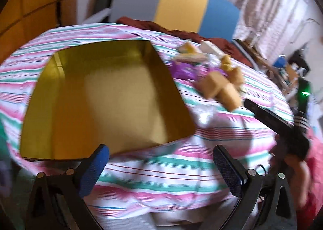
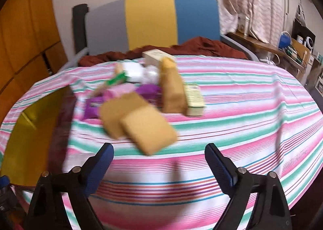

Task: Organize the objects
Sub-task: 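Move the left tool toward the white plastic-wrapped bundle on the cloth, then grasp the white plastic bundle with the left tool while the right tool grasps a yellow sponge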

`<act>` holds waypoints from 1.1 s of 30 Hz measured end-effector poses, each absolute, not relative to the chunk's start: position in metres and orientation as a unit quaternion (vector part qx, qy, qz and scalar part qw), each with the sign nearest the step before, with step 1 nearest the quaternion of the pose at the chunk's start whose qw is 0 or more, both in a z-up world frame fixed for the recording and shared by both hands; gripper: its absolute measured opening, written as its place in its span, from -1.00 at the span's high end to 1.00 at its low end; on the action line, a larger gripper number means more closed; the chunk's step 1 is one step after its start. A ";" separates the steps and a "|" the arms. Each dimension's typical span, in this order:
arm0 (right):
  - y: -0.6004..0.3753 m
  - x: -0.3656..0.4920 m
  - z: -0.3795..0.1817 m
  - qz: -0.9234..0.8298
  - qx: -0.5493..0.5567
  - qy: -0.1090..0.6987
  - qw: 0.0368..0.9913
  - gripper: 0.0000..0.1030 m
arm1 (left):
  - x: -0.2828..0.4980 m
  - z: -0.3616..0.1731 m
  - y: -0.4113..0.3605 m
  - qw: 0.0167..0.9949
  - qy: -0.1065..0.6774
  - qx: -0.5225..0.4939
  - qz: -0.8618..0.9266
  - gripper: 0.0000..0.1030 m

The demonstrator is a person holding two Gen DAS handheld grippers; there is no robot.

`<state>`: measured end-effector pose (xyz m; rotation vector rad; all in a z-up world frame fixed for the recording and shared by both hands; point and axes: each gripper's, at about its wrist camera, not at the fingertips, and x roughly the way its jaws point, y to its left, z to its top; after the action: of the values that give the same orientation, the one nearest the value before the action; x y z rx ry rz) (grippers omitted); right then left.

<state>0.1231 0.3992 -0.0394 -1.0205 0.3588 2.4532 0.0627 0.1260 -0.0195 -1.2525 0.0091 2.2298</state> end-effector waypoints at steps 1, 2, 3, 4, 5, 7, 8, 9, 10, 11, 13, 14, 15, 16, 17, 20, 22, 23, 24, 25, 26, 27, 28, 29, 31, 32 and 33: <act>0.408 0.123 -0.040 0.893 -0.367 0.132 0.224 -0.81 | 0.067 -0.018 0.130 0.298 0.001 -0.469 0.832 -1.00; 0.413 0.121 -0.040 0.898 -0.362 0.132 0.215 -0.81 | 0.070 -0.018 0.136 0.305 0.005 -0.468 0.829 -1.00; 0.417 0.117 -0.041 0.902 -0.358 0.129 0.203 -0.81 | 0.072 -0.018 0.140 0.307 0.011 -0.469 0.828 -1.00; 0.421 0.112 -0.043 0.906 -0.359 0.123 0.187 -0.81 | 0.075 -0.019 0.147 0.307 0.021 -0.469 0.828 -1.00; 0.424 0.106 -0.045 0.908 -0.362 0.119 0.177 -0.81 | 0.077 -0.019 0.152 0.308 0.034 -0.470 0.827 -1.00; 0.427 0.094 -0.051 0.911 -0.371 0.104 0.149 -0.80 | 0.082 -0.020 0.161 0.311 0.055 -0.463 0.828 -0.99; 0.428 0.089 -0.054 0.910 -0.377 0.099 0.139 -0.78 | 0.085 -0.019 0.166 0.311 0.066 -0.458 0.830 -0.99; 0.427 0.084 -0.057 0.910 -0.383 0.092 0.131 -0.74 | 0.086 -0.020 0.168 0.313 0.072 -0.455 0.830 -0.99; 0.426 0.080 -0.061 0.911 -0.388 0.079 0.117 -0.72 | 0.087 -0.019 0.169 0.315 0.076 -0.453 0.831 -1.00; 0.425 0.079 -0.063 0.913 -0.386 0.076 0.105 -0.72 | 0.088 -0.019 0.171 0.316 0.080 -0.449 0.832 -0.99; 0.425 0.077 -0.067 0.916 -0.382 0.081 0.088 -0.71 | 0.086 -0.018 0.174 0.317 0.083 -0.444 0.834 -1.00; 0.426 0.077 -0.067 0.917 -0.381 0.085 0.085 -0.68 | 0.085 -0.017 0.176 0.318 0.083 -0.443 0.834 -1.00; 0.427 0.077 -0.069 0.917 -0.379 0.093 0.081 -0.63 | 0.084 -0.018 0.178 0.317 0.084 -0.442 0.835 -1.00; 0.427 0.077 -0.070 0.918 -0.375 0.107 0.073 -0.58 | 0.082 -0.018 0.181 0.319 0.085 -0.441 0.835 -1.00; 0.427 0.078 -0.072 0.918 -0.372 0.116 0.068 -0.55 | 0.080 -0.018 0.184 0.319 0.087 -0.441 0.834 -0.99; 0.424 0.081 -0.077 0.920 -0.365 0.129 0.057 -0.45 | 0.077 -0.018 0.194 0.322 0.092 -0.438 0.834 -1.00; 0.420 0.084 -0.078 0.924 -0.356 0.134 0.042 -0.17 | 0.074 -0.017 0.203 0.327 0.098 -0.434 0.834 -1.00; 0.420 0.085 -0.078 0.925 -0.352 0.135 0.046 -0.17 | 0.073 -0.016 0.206 0.329 0.100 -0.431 0.834 -1.00; 0.421 0.087 -0.077 0.926 -0.346 0.142 0.047 -0.13 | 0.071 -0.015 0.211 0.332 0.105 -0.426 0.835 -0.99; 0.423 0.090 -0.077 0.928 -0.339 0.150 0.050 -0.11 | 0.070 -0.014 0.216 0.333 0.108 -0.423 0.836 -0.99; 0.426 0.092 -0.077 0.928 -0.333 0.157 0.056 -0.11 | 0.069 -0.013 0.220 0.339 0.110 -0.418 0.836 -1.00; 0.429 0.095 -0.078 0.928 -0.327 0.165 0.065 -0.10 | 0.067 -0.012 0.224 0.343 0.113 -0.414 0.836 -0.99; 0.433 0.099 -0.078 0.928 -0.320 0.175 0.077 -0.10 | 0.066 -0.012 0.230 0.345 0.120 -0.409 0.836 -0.99; 0.438 0.103 -0.079 0.927 -0.313 0.186 0.090 -0.10 | 0.064 -0.013 0.236 0.347 0.130 -0.406 0.836 -0.99; 0.446 0.111 -0.081 0.923 -0.303 0.204 0.117 -0.10 | 0.061 -0.016 0.248 0.352 0.151 -0.400 0.833 -0.99; 0.449 0.115 -0.083 0.922 -0.299 0.212 0.128 -0.10 | 0.058 -0.018 0.253 0.353 0.158 -0.402 0.830 -0.99; 0.451 0.118 -0.085 0.920 -0.294 0.221 0.134 -0.10 | 0.056 -0.021 0.259 0.356 0.165 -0.406 0.825 -0.96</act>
<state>0.1180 0.4515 -0.0848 -0.8518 0.6405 2.6675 0.0556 0.2586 -0.0206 -1.0477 0.4272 2.1313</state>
